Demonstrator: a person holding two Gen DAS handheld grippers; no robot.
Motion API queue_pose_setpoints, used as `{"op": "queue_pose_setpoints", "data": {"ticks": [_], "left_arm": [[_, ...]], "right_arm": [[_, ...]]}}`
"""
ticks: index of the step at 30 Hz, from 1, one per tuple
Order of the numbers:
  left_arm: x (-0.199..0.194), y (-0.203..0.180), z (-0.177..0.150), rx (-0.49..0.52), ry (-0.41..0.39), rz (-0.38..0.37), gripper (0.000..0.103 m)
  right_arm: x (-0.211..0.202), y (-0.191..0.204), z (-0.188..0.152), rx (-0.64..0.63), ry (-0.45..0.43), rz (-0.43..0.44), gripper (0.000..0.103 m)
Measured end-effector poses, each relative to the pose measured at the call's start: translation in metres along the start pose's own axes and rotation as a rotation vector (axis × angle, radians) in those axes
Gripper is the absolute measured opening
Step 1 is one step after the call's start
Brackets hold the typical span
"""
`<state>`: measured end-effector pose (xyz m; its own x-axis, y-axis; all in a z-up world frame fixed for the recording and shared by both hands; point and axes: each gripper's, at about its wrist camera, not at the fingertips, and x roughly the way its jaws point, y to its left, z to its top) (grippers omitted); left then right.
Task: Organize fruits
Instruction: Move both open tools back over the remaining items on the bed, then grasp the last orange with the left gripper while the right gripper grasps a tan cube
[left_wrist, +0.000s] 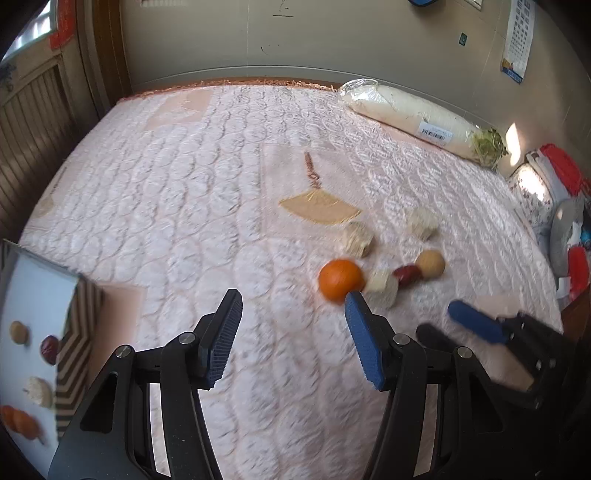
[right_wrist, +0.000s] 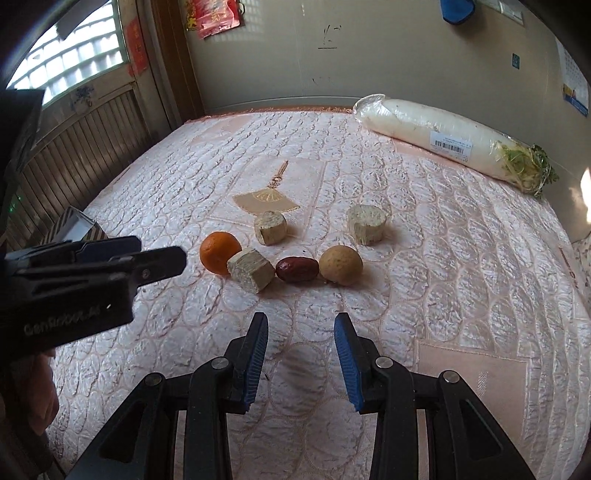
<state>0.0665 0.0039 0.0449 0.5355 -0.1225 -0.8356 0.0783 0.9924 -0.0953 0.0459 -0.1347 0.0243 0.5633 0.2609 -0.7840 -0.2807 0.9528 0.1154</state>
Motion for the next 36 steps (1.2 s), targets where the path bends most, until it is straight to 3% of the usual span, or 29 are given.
{"op": "queue_pose_setpoints", "data": {"ticks": [11, 15, 19, 22, 30, 36], "left_arm": [[0.024, -0.006, 0.023, -0.026, 0.021, -0.012, 0.060], [0.012, 0.007, 0.014, 0.007, -0.010, 0.079, 0.071], [-0.001, 0.030, -0.001, -0.014, 0.004, 0.153, 0.071], [-0.002, 0.044, -0.008, -0.086, 0.022, 0.083, 0.071], [0.002, 0.035, -0.004, -0.110, 0.040, -0.025, 0.071], [0.001, 0.021, 0.000, -0.075, 0.029, -0.057, 0.071]], "right_arm": [[-0.003, -0.006, 0.001, 0.012, -0.008, 0.007, 0.036], [-0.003, -0.005, 0.000, 0.013, -0.005, 0.010, 0.036], [-0.007, -0.001, 0.003, 0.008, -0.017, 0.026, 0.036], [-0.005, 0.004, 0.005, -0.004, -0.016, 0.045, 0.036], [0.000, 0.013, 0.006, -0.040, 0.000, 0.036, 0.036], [0.001, 0.012, 0.005, -0.038, 0.005, 0.037, 0.037]]}}
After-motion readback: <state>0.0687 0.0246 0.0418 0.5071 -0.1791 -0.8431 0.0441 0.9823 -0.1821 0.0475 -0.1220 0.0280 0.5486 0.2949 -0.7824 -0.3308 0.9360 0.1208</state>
